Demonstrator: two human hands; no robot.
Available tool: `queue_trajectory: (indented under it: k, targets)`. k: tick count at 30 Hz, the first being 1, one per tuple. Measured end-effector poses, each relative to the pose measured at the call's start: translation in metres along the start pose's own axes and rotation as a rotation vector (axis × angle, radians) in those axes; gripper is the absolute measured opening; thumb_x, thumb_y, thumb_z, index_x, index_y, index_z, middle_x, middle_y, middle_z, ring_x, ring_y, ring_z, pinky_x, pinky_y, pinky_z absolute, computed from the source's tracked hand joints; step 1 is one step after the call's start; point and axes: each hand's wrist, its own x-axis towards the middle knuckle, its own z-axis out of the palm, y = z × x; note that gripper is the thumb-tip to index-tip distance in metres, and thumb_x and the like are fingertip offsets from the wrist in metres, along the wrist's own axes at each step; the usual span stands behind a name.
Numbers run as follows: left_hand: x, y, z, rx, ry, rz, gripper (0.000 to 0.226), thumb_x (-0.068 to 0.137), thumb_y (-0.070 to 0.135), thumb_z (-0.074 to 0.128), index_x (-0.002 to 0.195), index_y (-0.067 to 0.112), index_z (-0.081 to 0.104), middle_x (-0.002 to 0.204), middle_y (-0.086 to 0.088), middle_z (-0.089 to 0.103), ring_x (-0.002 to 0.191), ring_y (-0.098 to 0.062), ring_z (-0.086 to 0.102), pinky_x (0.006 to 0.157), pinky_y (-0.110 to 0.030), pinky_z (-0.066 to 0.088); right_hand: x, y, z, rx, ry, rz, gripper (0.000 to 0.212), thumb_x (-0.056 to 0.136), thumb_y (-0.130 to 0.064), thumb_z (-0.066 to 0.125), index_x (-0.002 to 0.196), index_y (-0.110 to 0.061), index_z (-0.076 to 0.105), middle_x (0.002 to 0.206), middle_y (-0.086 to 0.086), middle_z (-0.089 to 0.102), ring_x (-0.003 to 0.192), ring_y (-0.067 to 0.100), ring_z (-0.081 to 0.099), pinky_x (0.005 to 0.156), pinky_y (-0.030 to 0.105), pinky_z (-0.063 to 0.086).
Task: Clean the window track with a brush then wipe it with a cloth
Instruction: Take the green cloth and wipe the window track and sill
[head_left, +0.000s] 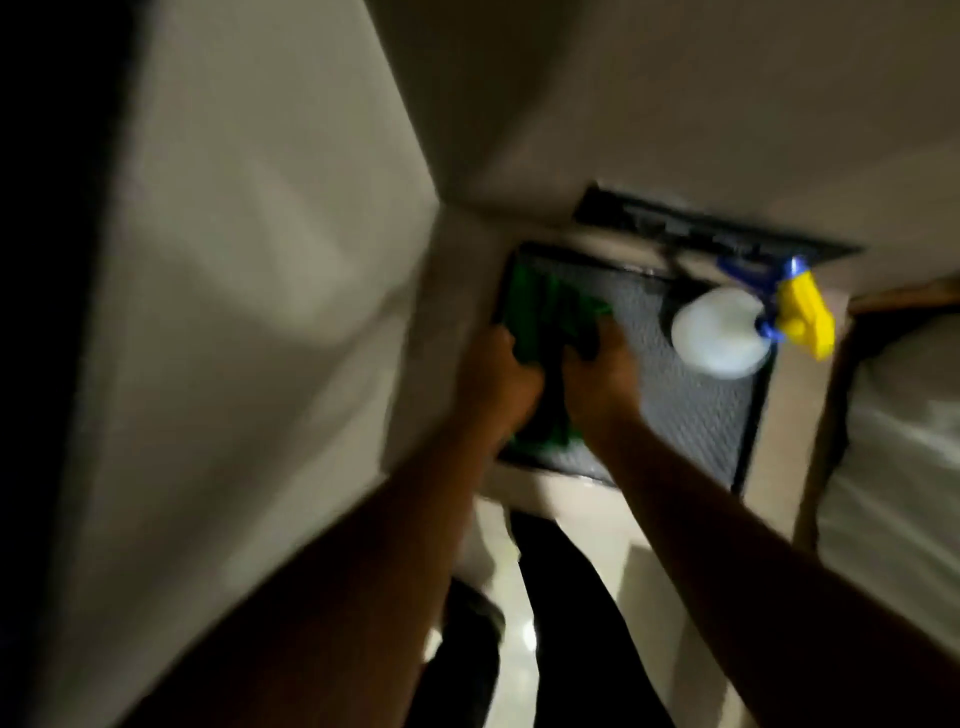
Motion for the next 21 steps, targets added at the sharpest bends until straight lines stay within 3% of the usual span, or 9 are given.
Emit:
queue_trajectory:
  k: [4,7,9,12,13,15,17,19,21]
  targets:
    - [-0.085,0.038,-0.074,-0.12,0.025,0.078,0.036,0.08,0.024,0.063,0.116,0.017,0.063,0.115,-0.009,0.069,0.109,-0.029,0.062,0.087,-0.032,0.047,-0.061,-0.065,-0.053,0.108,0.05,-0.137,0.046,0.088,-0.008,0.059,0.133,-0.011,0.048,0.122,0.02,0.063,0.111,0.037,0.06,0.091,0.038,0.043]
    - [-0.145,0.065,-0.131,-0.233,0.194,0.217,0.04,0.07,0.032,0.059,0.108,0.022,0.066,0.101,0.0,0.073,0.096,-0.021,0.066,0.076,-0.025,0.05,-0.104,-0.132,-0.09,0.271,0.078,-0.246,0.043,0.086,-0.004,0.059,0.122,-0.025,0.052,0.105,0.01,0.068,0.1,0.031,0.064,0.086,0.037,0.045]
    - [-0.174,0.078,-0.172,-0.306,0.329,0.316,0.048,0.066,0.031,0.056,0.112,0.023,0.067,0.101,0.0,0.073,0.095,-0.02,0.067,0.08,-0.026,0.053,-0.129,-0.184,-0.107,0.309,0.103,-0.397,0.041,0.085,-0.001,0.058,0.111,-0.032,0.051,0.094,-0.004,0.064,0.092,0.02,0.063,0.082,0.032,0.044]
    - [-0.185,0.086,-0.223,-0.479,0.37,0.34,0.059,0.07,0.015,0.06,0.129,0.017,0.058,0.115,-0.007,0.07,0.106,-0.023,0.066,0.093,-0.038,0.052,-0.149,-0.249,-0.113,0.299,0.108,-0.589,0.043,0.085,-0.003,0.057,0.117,-0.031,0.05,0.094,-0.02,0.062,0.081,-0.007,0.059,0.077,0.023,0.043]
    - [-0.182,0.087,-0.24,-0.554,0.392,0.334,0.06,0.074,0.006,0.061,0.133,0.011,0.053,0.122,-0.013,0.067,0.112,-0.026,0.064,0.097,-0.042,0.05,-0.15,-0.269,-0.111,0.298,0.093,-0.63,0.041,0.086,-0.005,0.057,0.12,-0.028,0.05,0.098,-0.016,0.064,0.085,-0.004,0.061,0.078,0.024,0.045]
    - [-0.169,0.085,-0.27,-0.637,0.458,0.29,0.061,0.079,-0.005,0.06,0.138,0.002,0.046,0.131,-0.022,0.059,0.12,-0.032,0.058,0.103,-0.047,0.046,-0.15,-0.307,-0.104,0.248,0.088,-0.703,0.045,0.087,-0.007,0.056,0.129,-0.021,0.048,0.11,0.001,0.069,0.099,0.018,0.065,0.082,0.027,0.047]
    - [-0.155,0.083,-0.293,-0.647,0.49,0.241,0.061,0.084,-0.006,0.058,0.141,0.001,0.041,0.137,-0.024,0.053,0.125,-0.034,0.053,0.106,-0.046,0.042,-0.142,-0.338,-0.094,0.102,0.077,-0.788,0.057,0.086,-0.005,0.054,0.14,-0.015,0.038,0.119,0.016,0.065,0.104,0.035,0.062,0.084,0.034,0.048]
    - [-0.144,0.071,-0.302,-0.581,0.507,0.181,0.058,0.089,0.0,0.058,0.144,0.002,0.038,0.143,-0.022,0.047,0.131,-0.033,0.048,0.11,-0.043,0.038,-0.133,-0.358,-0.083,-0.215,0.078,-0.783,0.069,0.088,-0.007,0.05,0.149,-0.011,0.019,0.131,0.023,0.051,0.11,0.042,0.055,0.09,0.044,0.046]
    - [-0.146,0.052,-0.296,-0.439,0.543,0.128,0.057,0.093,0.009,0.059,0.145,0.006,0.038,0.148,-0.021,0.039,0.136,-0.031,0.041,0.113,-0.039,0.034,-0.128,-0.366,-0.073,-0.524,0.194,-0.839,0.066,0.087,-0.008,0.048,0.148,-0.01,0.022,0.131,0.022,0.044,0.108,0.042,0.049,0.089,0.05,0.045]
